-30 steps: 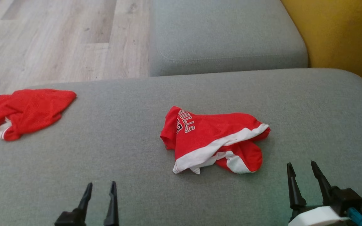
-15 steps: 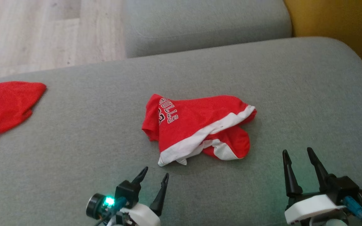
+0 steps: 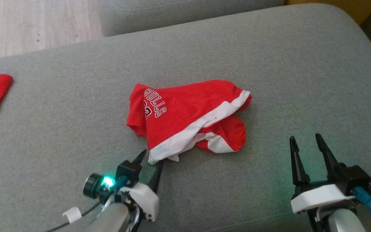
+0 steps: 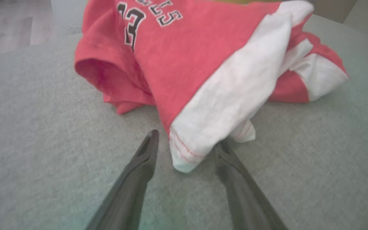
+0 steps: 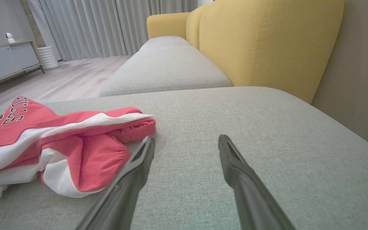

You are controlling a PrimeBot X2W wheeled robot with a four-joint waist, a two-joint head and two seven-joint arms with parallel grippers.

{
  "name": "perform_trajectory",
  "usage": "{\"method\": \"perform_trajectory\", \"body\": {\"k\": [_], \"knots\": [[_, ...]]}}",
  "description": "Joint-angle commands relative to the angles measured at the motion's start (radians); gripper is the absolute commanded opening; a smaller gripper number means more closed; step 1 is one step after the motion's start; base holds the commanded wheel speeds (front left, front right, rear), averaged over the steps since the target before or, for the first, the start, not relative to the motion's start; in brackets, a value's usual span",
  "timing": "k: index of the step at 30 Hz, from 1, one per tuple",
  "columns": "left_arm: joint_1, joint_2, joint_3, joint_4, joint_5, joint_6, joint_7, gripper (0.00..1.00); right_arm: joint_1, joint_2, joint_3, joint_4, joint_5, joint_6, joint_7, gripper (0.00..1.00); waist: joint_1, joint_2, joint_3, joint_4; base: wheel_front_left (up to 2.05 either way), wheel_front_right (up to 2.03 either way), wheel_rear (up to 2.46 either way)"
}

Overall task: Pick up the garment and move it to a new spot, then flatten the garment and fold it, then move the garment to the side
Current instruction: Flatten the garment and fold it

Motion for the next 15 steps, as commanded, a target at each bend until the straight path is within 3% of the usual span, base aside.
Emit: {"method": "perform_trajectory", "body": {"k": [1,2,3,10,15], "knots": [[-0.062,-0.006,0.038,-0.008,-0.002,-0.01,-0.032,0.37,-0.038,-0.007,0.018,-0.034,0.002,0.008,-0.011,1.0,-0.0002,0.0,0.006,-0.005,0.0,0.0,0.0],[-0.069,-0.008,0.041,-0.006,-0.002,-0.008,-0.042,0.15,-0.038,-0.007,0.016,-0.034,0.002,0.008,-0.011,1.0,-0.0002,0.0,0.006,-0.004,0.0,0.0,0.0],[-0.074,-0.01,0.043,-0.005,-0.001,-0.007,-0.05,0.0,-0.038,-0.007,0.014,-0.034,0.002,0.008,-0.011,1.0,-0.0002,0.0,0.005,-0.003,0.0,0.0,0.0],[-0.082,-0.002,0.055,-0.052,0.019,0.012,-0.075,0.0,-0.029,-0.007,-0.004,-0.031,0.003,0.008,-0.011,1.0,-0.0002,0.0,-0.017,0.022,0.0,0.0,0.0],[-0.063,0.038,0.071,-0.15,0.05,0.045,-0.079,0.0,-0.016,-0.007,-0.008,-0.023,0.008,0.008,-0.011,1.0,-0.0002,0.0,-0.053,0.061,0.0,0.0,0.0]]}}
